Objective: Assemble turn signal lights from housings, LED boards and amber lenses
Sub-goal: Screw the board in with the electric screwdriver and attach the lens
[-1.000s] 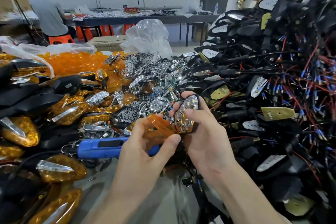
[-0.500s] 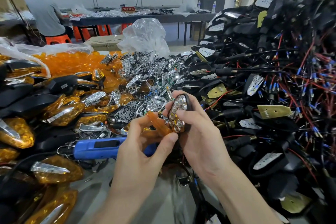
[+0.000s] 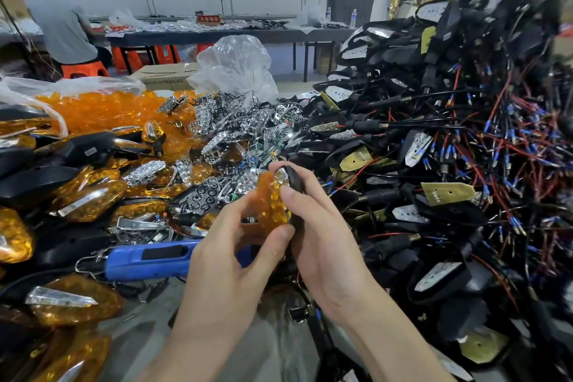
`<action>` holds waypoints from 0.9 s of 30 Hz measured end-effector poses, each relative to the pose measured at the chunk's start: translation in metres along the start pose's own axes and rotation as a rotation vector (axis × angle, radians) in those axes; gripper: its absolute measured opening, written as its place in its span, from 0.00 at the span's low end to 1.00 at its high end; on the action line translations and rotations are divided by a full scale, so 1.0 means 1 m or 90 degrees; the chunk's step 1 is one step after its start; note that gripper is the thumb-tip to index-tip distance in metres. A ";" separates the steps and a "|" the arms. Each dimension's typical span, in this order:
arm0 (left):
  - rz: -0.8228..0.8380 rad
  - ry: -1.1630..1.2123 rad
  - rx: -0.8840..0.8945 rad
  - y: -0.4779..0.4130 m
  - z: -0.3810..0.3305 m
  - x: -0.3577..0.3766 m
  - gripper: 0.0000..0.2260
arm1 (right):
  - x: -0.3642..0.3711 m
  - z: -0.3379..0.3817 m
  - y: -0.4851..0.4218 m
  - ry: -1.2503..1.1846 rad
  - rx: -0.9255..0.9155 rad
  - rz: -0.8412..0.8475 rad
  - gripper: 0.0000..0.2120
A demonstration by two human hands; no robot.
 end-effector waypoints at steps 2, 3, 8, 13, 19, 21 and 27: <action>0.002 -0.010 0.010 0.000 0.000 0.000 0.18 | 0.000 0.000 0.000 0.001 0.002 0.004 0.14; 0.002 -0.013 0.013 -0.001 0.001 0.001 0.18 | 0.001 0.000 0.000 0.004 0.003 0.006 0.15; 0.022 0.000 -0.004 0.001 0.005 0.002 0.21 | 0.001 -0.001 0.001 0.008 -0.006 0.011 0.18; 0.045 0.016 -0.032 0.001 0.007 0.005 0.23 | 0.004 -0.003 0.002 0.053 -0.061 -0.007 0.16; 0.053 0.031 -0.027 -0.001 0.002 0.003 0.21 | 0.007 -0.001 -0.001 0.047 -0.109 -0.042 0.12; 0.069 0.070 -0.037 -0.003 -0.001 0.000 0.17 | 0.007 0.001 -0.002 0.036 -0.115 -0.055 0.11; 0.157 0.240 -0.195 -0.002 -0.004 -0.003 0.16 | 0.011 0.001 0.000 0.017 -0.074 -0.044 0.07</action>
Point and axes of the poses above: each hand's wrist, its own y-axis away from the middle knuckle, its own x-axis out of the palm, z = x × y, the point moved 2 cm from there along -y, towards the middle knuckle, and after that the axes turned 8 degrees about -z, right-handed, at the moved point
